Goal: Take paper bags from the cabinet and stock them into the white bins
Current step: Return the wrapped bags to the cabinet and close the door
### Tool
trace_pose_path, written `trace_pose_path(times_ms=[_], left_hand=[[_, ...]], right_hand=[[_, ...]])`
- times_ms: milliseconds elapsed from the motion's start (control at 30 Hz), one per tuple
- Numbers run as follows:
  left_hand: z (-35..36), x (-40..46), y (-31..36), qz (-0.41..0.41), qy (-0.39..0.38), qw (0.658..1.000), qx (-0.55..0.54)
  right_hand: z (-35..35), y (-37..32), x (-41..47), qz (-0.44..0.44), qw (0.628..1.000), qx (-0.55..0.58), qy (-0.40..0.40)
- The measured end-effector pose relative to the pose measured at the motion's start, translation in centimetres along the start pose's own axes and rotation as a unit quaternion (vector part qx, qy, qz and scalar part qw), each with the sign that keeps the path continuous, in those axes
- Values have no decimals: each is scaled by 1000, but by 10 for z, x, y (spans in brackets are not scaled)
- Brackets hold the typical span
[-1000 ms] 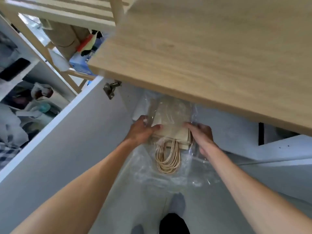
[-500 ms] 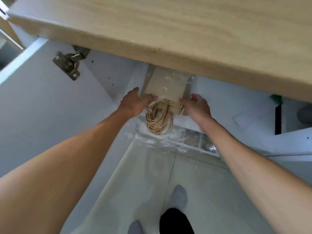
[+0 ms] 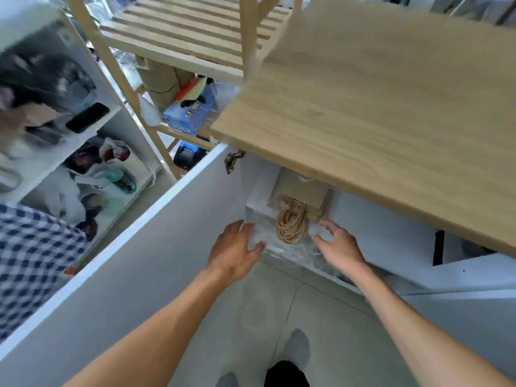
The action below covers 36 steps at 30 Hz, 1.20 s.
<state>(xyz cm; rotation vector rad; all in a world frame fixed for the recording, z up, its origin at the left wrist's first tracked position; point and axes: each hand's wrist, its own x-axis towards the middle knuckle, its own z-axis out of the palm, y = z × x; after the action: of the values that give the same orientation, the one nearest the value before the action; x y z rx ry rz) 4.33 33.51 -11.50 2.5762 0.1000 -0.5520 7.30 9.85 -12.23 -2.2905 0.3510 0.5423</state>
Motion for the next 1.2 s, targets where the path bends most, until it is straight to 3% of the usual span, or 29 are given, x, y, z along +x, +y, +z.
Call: trace_pose_path(times_ms=[167, 367, 500, 633, 733, 867, 1067, 1200], left_hand=[[-63, -97, -11, -10, 65, 998, 2], [-117, -184, -43, -14, 174, 984, 29], [-127, -226, -72, -117, 272, 955, 3], [-120, -251, -94, -252, 311, 916, -16], [-109, -255, -103, -316, 301, 899, -41], [-98, -248, -109, -324, 322, 889, 16], [-94, -241, -101, -374, 332, 864, 59], [-91, -245, -94, -387, 269, 881, 50]], right_hand=[[1, -65, -74, -111, 989, -78, -62], [8, -168, -119, -322, 938, -109, -62], [20, -226, -129, -411, 897, -135, -85], [42, -255, -129, -443, 864, -201, -134], [60, -255, -120, -469, 821, -281, -165], [80, -238, -102, -536, 742, -375, -145], [92, -222, -89, -574, 724, -367, -107], [86, -218, -88, -572, 728, -359, -122]])
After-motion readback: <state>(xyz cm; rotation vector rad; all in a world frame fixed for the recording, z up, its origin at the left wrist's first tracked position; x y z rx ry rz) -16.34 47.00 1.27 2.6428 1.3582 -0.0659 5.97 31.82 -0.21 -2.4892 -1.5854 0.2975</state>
